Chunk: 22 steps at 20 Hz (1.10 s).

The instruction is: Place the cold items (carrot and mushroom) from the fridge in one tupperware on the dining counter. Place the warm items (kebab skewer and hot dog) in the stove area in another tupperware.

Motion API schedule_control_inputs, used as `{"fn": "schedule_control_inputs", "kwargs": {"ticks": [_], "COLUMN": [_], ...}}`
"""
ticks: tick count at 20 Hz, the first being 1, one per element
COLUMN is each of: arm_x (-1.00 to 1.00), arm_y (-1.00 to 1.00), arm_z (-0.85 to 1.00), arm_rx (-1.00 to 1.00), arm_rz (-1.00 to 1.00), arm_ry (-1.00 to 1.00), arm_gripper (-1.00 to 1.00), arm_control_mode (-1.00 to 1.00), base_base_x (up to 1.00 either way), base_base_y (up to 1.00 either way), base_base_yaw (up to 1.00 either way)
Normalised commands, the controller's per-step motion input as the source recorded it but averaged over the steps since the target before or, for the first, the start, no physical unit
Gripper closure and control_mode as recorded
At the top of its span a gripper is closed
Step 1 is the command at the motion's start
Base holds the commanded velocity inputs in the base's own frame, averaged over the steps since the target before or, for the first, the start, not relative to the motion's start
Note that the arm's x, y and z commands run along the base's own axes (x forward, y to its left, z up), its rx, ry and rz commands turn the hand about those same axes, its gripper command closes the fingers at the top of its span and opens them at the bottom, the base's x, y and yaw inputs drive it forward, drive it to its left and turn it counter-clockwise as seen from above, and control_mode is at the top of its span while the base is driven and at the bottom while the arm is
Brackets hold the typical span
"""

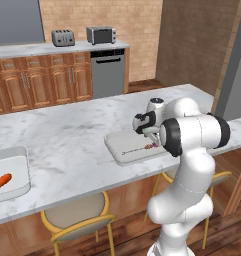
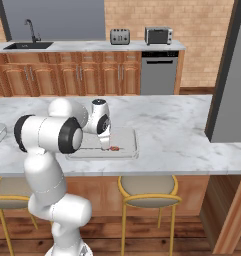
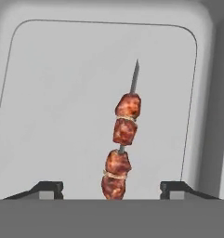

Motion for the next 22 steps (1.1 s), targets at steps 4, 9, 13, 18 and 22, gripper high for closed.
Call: {"fn": "schedule_control_inputs", "kwargs": {"ticks": [4,9,13,18,22], "arm_x": [0.00,-0.26,-0.61,-0.97,-1.00], "arm_y": [0.00,0.10,0.31,0.31,0.09], "arm_z": [0.12,0.91,0.97,0.56,0.37], "arm_rx": [-0.01,0.00,0.00,-0.15,-0.11], "arm_rz": [0.00,0.01,0.22,0.55,0.60], "arm_ry": [0.04,0.08,0.05,0.00,0.02], "arm_gripper": [-1.00,-1.00,-1.00,-1.00,-1.00], "arm_control_mode": [-1.00,-1.00,-1.00,-1.00,-1.00], "base_base_x": [0.00,0.00,0.00,0.00,0.00], "base_base_y": [0.00,0.00,0.00,0.00,0.00], "base_base_yaw": [0.00,0.00,0.00,0.00,0.00]}}
